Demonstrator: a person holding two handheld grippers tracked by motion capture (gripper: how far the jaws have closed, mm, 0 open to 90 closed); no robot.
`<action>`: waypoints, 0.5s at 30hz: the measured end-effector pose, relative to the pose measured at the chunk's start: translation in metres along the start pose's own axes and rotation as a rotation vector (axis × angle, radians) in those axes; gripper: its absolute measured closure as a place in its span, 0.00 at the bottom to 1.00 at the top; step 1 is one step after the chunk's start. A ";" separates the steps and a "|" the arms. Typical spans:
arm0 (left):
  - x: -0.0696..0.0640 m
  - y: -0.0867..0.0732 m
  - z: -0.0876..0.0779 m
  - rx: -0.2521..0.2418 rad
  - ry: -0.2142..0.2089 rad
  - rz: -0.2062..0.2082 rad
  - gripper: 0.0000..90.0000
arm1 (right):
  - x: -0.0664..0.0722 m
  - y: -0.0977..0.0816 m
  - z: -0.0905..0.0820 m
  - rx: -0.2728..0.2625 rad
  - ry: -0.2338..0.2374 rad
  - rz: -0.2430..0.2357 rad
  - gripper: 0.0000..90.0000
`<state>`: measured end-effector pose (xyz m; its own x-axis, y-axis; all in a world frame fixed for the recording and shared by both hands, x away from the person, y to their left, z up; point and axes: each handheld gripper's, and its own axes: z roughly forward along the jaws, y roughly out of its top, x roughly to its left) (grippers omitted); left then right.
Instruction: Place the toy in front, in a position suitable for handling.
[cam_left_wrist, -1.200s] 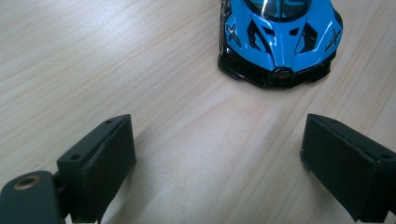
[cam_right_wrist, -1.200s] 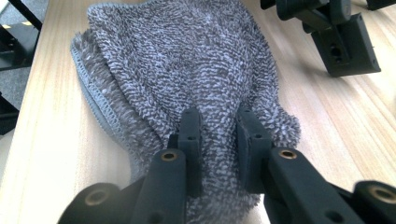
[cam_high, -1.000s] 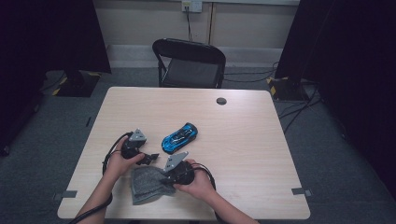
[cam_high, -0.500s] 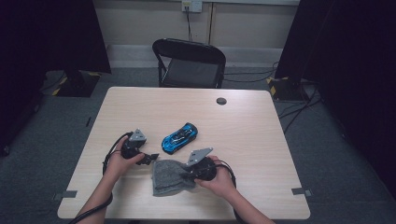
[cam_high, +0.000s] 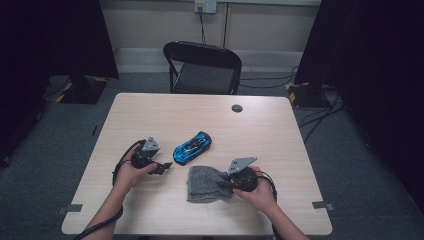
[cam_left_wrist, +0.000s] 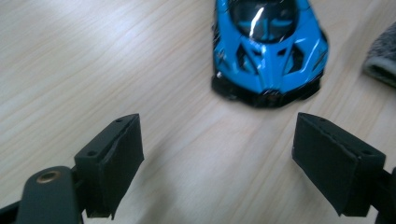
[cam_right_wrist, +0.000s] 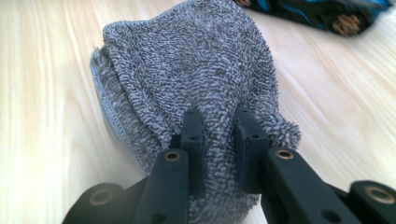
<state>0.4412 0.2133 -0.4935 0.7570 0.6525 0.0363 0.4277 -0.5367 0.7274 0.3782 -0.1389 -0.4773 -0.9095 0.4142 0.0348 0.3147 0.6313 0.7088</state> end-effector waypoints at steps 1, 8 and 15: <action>-0.002 0.001 0.001 -0.004 -0.006 0.000 0.18 | -0.001 -0.003 -0.001 0.001 0.000 0.000 0.85; -0.008 0.012 0.014 -0.025 -0.042 0.005 0.17 | -0.003 -0.015 -0.002 -0.009 0.000 0.039 0.84; -0.012 0.021 0.029 -0.023 -0.070 0.031 0.18 | -0.004 -0.021 -0.003 -0.030 0.002 0.065 0.81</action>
<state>0.4553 0.1786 -0.4991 0.8029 0.5960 0.0119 0.3924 -0.5435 0.7421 0.3749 -0.1558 -0.4900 -0.8880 0.4522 0.0833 0.3649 0.5828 0.7261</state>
